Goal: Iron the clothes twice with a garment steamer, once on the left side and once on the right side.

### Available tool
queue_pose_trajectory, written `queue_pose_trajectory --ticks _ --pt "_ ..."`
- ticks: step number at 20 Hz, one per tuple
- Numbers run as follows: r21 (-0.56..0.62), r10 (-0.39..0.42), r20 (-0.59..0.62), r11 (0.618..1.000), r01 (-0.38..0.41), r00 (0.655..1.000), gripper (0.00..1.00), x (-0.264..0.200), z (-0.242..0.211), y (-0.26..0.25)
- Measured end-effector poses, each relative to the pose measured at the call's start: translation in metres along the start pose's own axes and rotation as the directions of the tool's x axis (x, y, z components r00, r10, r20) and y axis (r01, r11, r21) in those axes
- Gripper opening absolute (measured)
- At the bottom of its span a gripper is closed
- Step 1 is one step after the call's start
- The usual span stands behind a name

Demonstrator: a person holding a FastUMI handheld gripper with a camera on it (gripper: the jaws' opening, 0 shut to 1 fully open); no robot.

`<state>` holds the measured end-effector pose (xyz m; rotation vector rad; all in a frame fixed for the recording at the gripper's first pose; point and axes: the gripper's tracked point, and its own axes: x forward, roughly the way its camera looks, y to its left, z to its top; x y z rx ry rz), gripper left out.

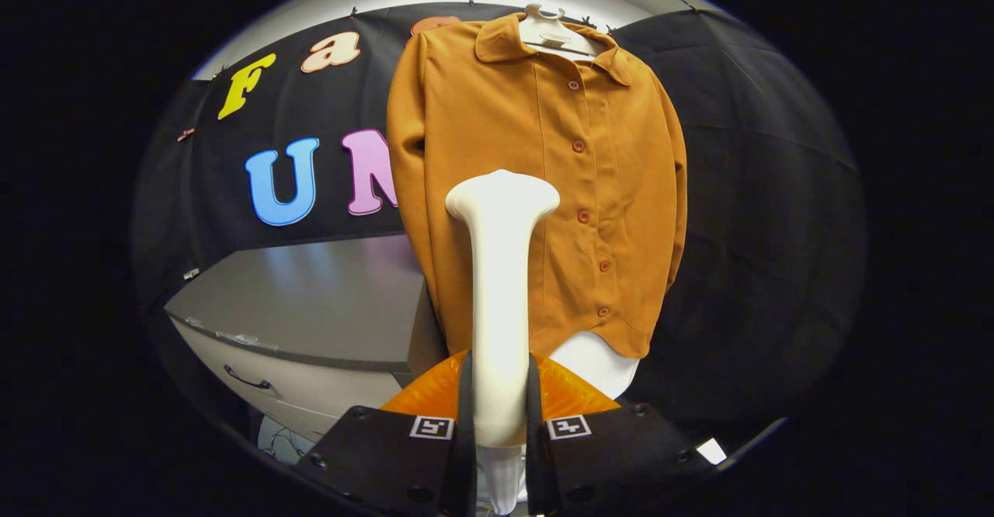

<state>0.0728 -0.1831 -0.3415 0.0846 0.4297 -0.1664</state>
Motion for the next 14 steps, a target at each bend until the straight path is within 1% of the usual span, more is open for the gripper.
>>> queue_pose_trajectory --ticks 5,9,11,14 --pt "0.001 -0.028 -0.09 1.0 0.028 0.996 0.29 -0.003 -0.045 -0.006" --pt "0.003 -0.023 -0.16 1.0 0.024 0.987 0.29 -0.016 -0.082 -0.007" --pt "0.008 -0.011 -0.18 1.0 0.013 0.984 0.29 -0.026 -0.096 -0.007" --pt "-0.008 -0.004 -0.183 1.0 0.003 0.983 0.29 -0.038 -0.099 -0.005"
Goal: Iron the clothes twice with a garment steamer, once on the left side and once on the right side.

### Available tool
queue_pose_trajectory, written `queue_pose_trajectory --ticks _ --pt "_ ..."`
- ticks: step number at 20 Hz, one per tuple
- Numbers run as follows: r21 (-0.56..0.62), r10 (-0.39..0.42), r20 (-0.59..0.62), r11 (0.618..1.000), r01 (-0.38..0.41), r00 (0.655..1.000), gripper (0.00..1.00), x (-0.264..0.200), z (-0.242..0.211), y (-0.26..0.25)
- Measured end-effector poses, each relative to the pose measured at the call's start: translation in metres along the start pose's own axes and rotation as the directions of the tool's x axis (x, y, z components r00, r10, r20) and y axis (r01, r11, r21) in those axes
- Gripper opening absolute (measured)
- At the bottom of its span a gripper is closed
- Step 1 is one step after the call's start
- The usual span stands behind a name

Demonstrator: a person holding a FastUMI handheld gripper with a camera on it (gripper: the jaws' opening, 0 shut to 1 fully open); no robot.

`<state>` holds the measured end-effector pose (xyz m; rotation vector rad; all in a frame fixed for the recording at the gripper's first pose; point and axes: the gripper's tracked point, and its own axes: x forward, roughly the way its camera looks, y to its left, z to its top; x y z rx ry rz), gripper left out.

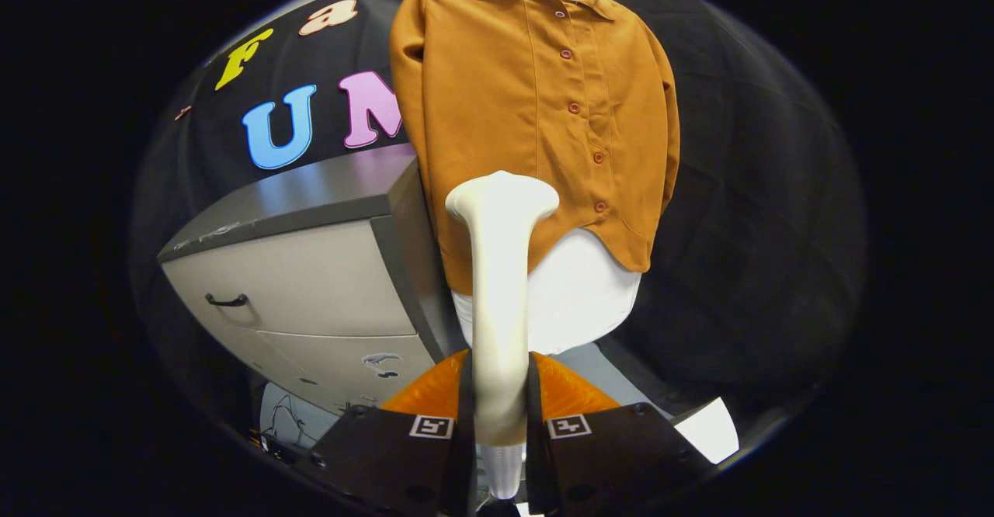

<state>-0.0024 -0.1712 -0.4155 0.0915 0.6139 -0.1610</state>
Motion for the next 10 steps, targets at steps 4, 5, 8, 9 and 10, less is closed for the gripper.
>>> queue_pose_trajectory --ticks 4,5,8,9,10 --pt "0.0 0.014 0.076 1.0 -0.014 0.997 0.29 -0.02 0.035 0.002" --pt "-0.001 0.016 0.108 1.0 -0.016 0.994 0.29 -0.026 0.049 0.002" --pt "-0.003 0.011 0.213 1.0 -0.011 0.977 0.29 -0.047 0.099 -0.003" --pt "-0.008 0.007 0.249 1.0 -0.005 0.968 0.29 -0.055 0.116 -0.005" --pt "-0.009 0.005 0.284 1.0 -0.003 0.959 0.29 -0.062 0.135 -0.006"
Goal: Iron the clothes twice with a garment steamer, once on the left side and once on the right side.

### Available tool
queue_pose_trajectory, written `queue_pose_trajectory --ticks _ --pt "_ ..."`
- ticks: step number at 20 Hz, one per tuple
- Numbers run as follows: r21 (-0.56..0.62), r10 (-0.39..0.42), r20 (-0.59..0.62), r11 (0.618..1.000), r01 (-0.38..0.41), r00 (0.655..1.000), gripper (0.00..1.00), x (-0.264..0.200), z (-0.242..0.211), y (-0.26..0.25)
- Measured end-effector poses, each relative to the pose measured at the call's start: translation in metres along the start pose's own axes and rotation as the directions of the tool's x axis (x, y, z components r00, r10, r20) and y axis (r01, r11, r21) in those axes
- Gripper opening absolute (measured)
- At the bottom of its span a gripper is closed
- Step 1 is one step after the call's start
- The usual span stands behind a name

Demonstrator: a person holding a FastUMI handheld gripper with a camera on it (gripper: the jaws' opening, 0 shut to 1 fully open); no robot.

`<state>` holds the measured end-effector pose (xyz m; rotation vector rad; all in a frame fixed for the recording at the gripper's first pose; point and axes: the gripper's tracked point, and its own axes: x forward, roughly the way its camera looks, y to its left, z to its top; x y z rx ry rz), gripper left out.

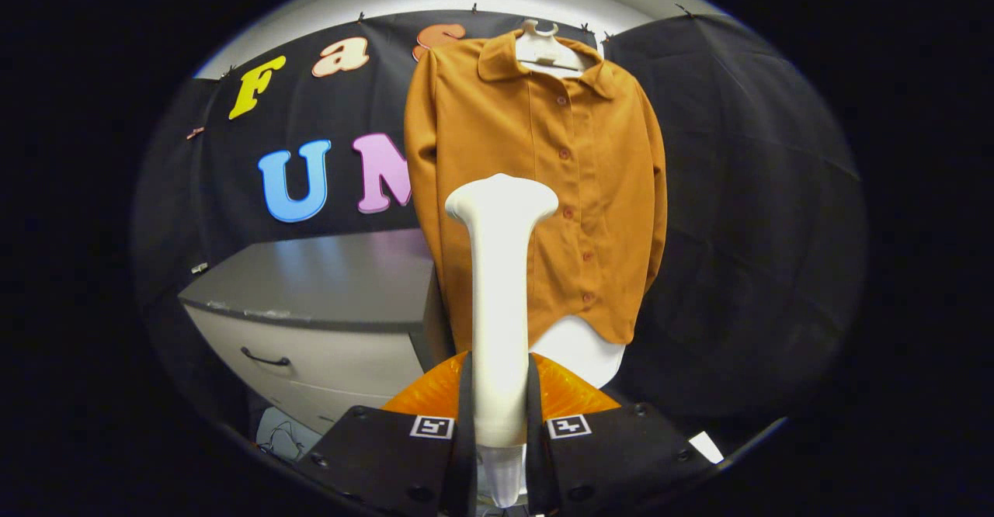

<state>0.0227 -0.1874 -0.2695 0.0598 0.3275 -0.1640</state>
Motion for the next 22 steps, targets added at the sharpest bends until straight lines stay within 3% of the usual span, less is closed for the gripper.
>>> queue_pose_trajectory --ticks 5,11,22 --pt "0.014 -0.005 0.169 1.0 0.002 0.986 0.28 -0.013 0.093 -0.008" --pt "0.019 0.003 0.312 1.0 -0.009 0.95 0.28 -0.03 0.172 -0.02" --pt "-0.01 0.012 0.437 1.0 -0.009 0.899 0.28 -0.019 0.235 -0.067"
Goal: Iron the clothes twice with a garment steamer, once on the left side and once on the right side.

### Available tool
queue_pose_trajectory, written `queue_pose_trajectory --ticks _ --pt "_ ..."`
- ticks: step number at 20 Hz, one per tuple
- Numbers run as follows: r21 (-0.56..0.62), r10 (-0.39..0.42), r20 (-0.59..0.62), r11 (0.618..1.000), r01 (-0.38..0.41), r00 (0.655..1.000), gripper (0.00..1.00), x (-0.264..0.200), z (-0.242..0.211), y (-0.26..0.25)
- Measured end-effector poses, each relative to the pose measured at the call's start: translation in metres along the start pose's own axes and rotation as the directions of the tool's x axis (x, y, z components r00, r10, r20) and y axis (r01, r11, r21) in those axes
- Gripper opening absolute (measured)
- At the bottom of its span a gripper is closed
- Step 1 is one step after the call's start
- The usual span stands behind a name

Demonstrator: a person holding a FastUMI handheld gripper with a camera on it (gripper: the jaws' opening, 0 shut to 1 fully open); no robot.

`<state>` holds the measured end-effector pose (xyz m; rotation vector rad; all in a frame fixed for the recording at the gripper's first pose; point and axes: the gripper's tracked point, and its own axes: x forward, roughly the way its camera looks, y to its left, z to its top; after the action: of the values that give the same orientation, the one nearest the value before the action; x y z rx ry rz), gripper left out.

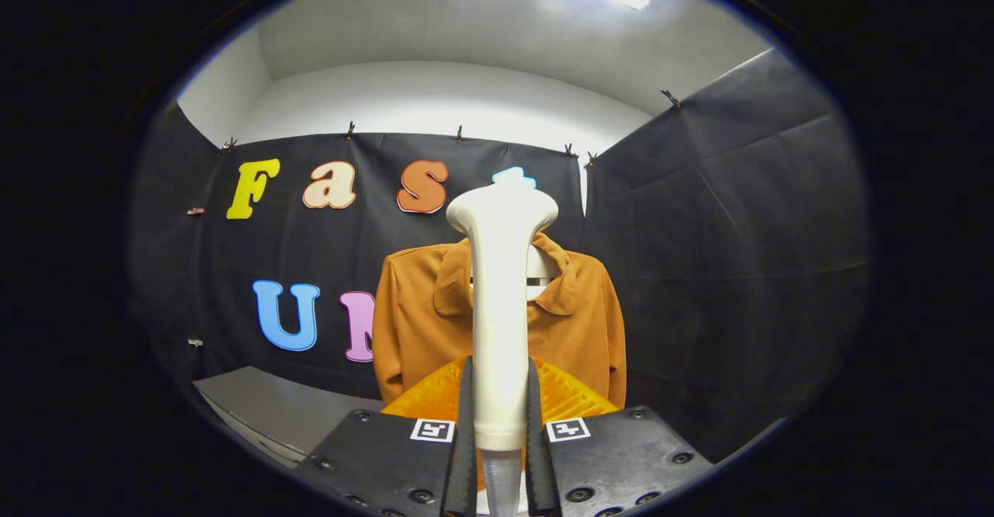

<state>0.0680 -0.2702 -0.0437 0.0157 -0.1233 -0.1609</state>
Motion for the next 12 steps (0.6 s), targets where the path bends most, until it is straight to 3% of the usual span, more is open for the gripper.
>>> queue_pose_trajectory --ticks 12 --pt "0.02 0.036 -0.073 0.999 -0.034 0.997 0.28 0.057 -0.065 -0.041"
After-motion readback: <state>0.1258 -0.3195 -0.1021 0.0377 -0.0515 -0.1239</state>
